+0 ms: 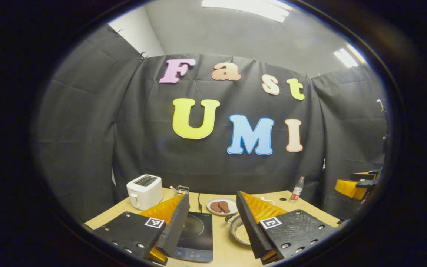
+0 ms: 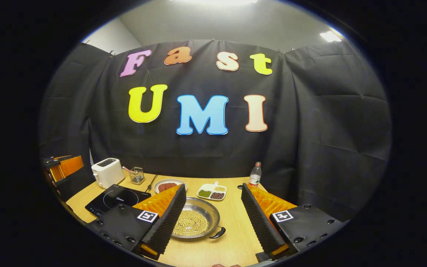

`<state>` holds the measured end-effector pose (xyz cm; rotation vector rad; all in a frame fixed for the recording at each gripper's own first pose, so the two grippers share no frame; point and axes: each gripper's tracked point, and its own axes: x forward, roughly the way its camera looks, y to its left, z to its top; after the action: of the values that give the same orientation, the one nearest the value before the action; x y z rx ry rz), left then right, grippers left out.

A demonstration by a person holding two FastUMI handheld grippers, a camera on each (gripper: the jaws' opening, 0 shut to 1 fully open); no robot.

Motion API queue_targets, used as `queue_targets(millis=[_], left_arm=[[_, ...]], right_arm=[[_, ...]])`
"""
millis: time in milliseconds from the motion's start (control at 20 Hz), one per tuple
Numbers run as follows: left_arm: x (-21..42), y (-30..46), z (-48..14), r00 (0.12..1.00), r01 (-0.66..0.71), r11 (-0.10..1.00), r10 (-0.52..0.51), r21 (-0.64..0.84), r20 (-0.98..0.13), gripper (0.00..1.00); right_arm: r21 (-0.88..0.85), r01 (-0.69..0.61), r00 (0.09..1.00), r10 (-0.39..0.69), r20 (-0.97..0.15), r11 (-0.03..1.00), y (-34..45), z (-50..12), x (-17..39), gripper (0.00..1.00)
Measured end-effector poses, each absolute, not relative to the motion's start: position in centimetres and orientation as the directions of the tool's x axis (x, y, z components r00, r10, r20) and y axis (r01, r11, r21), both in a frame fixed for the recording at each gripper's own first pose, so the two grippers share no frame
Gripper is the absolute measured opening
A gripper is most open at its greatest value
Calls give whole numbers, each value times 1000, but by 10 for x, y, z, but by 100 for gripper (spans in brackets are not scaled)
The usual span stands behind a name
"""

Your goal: First push the handle of the pot to place it horizontally, then grasp the pot with both hands and set it on the induction cooktop.

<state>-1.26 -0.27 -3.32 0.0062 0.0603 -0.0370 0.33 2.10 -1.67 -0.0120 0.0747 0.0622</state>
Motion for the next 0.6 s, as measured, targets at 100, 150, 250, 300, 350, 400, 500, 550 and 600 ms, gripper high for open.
queue_targets(millis=[100,150,250,300,350,400,500,550,600], left_arm=[[-11,2,-36,997,41,999,-40,15,-68,78],[-11,4,-38,997,42,999,-41,20,-71,75],[-10,8,-47,995,45,999,-43,16,-93,78],[-11,8,-51,993,48,999,-47,8,-105,76],[-11,9,-55,992,51,999,-51,-1,-114,78],[-10,9,-58,991,53,999,-54,-9,-124,78],[-13,12,-66,989,52,999,-54,-16,-140,75],[-13,15,-69,988,49,999,-51,-16,-146,75],[-14,17,-71,987,46,999,-47,-13,-151,75]], right_arm=[[-14,-79,992,77,-98,997,25,-20,8,93],[-15,-86,990,83,-112,996,27,-22,11,93],[-17,-106,982,102,-157,994,31,-30,16,96],[-20,-110,979,105,-174,994,31,-32,18,93],[-25,-115,977,108,-184,993,32,-34,20,96],[-31,-122,974,113,-199,992,34,-37,21,93],[-36,-141,963,129,-237,989,38,-47,27,96],[-31,-154,956,141,-258,988,40,-51,29,96],[-23,-162,949,149,-277,987,43,-55,30,96]])
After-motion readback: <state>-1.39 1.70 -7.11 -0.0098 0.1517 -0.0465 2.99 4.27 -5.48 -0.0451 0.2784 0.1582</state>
